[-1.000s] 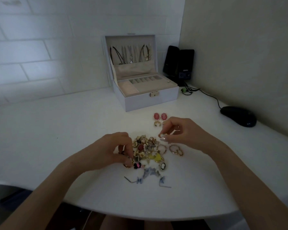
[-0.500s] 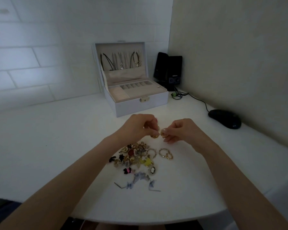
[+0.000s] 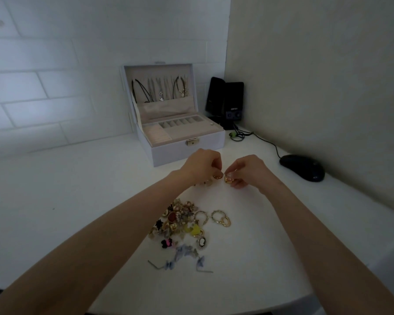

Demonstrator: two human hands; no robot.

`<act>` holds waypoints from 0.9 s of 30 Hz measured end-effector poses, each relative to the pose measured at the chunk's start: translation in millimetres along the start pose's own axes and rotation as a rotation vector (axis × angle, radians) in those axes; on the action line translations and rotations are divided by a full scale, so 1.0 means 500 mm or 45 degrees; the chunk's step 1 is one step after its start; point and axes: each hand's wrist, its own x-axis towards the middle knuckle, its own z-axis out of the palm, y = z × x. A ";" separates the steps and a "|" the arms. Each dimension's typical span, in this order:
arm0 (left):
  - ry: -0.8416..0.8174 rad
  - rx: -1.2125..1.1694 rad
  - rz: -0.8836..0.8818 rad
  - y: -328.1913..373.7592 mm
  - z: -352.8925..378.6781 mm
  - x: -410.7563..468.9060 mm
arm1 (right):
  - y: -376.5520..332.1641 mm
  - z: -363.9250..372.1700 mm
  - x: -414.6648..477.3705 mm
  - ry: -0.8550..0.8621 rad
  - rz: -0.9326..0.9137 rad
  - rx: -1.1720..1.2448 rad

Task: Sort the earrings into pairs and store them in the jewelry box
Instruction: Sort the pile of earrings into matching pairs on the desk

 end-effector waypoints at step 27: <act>0.059 0.134 -0.068 -0.032 0.028 0.038 | 0.045 0.028 0.044 0.231 -0.290 -0.374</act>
